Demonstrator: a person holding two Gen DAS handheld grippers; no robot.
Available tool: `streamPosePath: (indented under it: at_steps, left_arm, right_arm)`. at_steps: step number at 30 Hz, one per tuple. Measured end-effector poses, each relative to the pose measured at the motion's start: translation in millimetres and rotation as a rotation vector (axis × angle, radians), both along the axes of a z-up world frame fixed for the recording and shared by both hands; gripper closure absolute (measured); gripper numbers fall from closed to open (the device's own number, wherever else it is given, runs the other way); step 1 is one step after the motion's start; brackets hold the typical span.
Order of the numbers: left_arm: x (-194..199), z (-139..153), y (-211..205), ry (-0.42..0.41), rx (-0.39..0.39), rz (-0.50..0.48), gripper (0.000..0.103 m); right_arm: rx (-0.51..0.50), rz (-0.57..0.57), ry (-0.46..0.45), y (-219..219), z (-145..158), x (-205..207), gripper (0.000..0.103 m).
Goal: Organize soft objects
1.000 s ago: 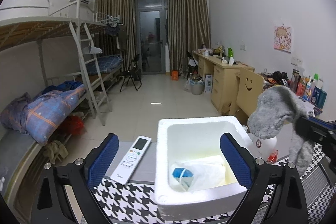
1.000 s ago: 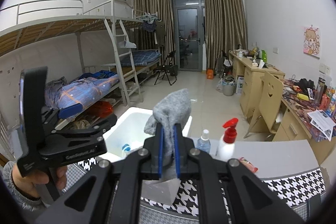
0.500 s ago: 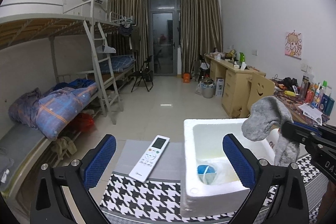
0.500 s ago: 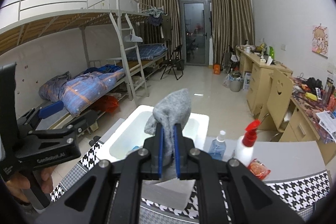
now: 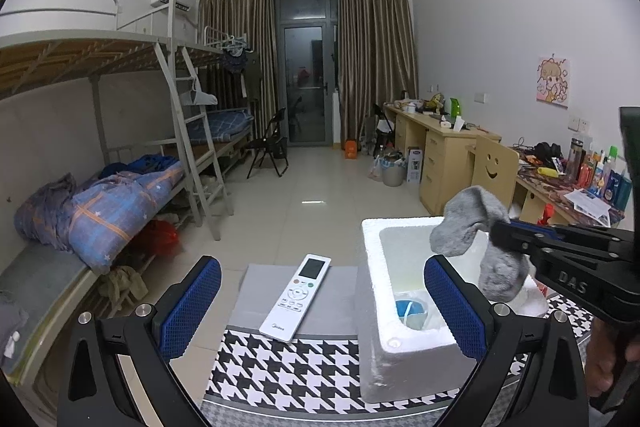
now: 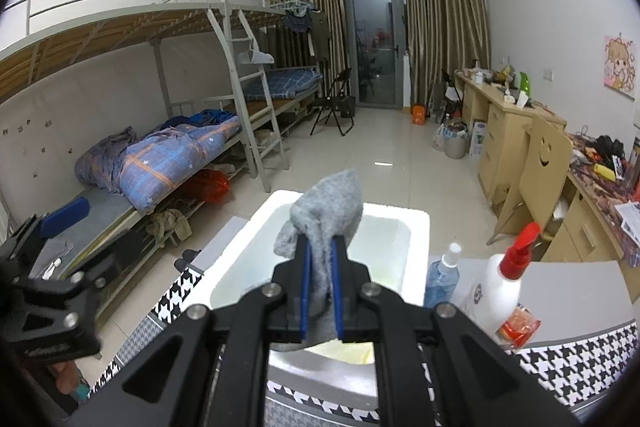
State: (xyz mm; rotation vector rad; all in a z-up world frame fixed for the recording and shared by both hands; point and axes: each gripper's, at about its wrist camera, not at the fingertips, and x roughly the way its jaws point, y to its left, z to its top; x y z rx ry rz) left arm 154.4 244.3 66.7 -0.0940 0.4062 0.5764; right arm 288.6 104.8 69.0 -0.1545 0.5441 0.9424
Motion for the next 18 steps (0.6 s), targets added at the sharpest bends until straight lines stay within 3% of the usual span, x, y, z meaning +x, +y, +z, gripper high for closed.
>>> streamPosePath:
  at_steps: [5, 7, 8, 10, 12, 18]
  left_arm:
    - [-0.7, -1.0, 2.3, 0.016, -0.004, -0.009, 0.001]
    - [-0.9, -1.6, 3.5, 0.021, -0.009, -0.013, 0.001]
    - [-0.6, -1.5, 3.2, 0.024, -0.01, -0.013, 0.001]
    - [-1.3, -2.0, 3.0, 0.029, -0.008, -0.016, 0.001]
    - [-1.9, -2.8, 3.0, 0.035, -0.009, -0.013, 0.001]
    - [-4.0, -3.7, -0.4, 0.038, -0.008, -0.013, 0.001]
  right_arm:
    - [-0.023, -0.016, 0.01, 6.5, -7.0, 4.4, 0.091]
    - [-0.033, -0.021, 0.021, 8.5, -9.8, 7.9, 0.084]
    - [-0.045, -0.018, 0.026, 11.3, -10.4, 7.8, 0.079]
    - [-0.078, -0.019, 0.021, 14.5, -12.9, 8.7, 0.039]
    - [-0.077, -0.045, -0.006, 13.3, -12.6, 8.5, 0.03]
    - [-0.043, -0.048, 0.034, -0.5, -5.5, 8.6, 0.029]
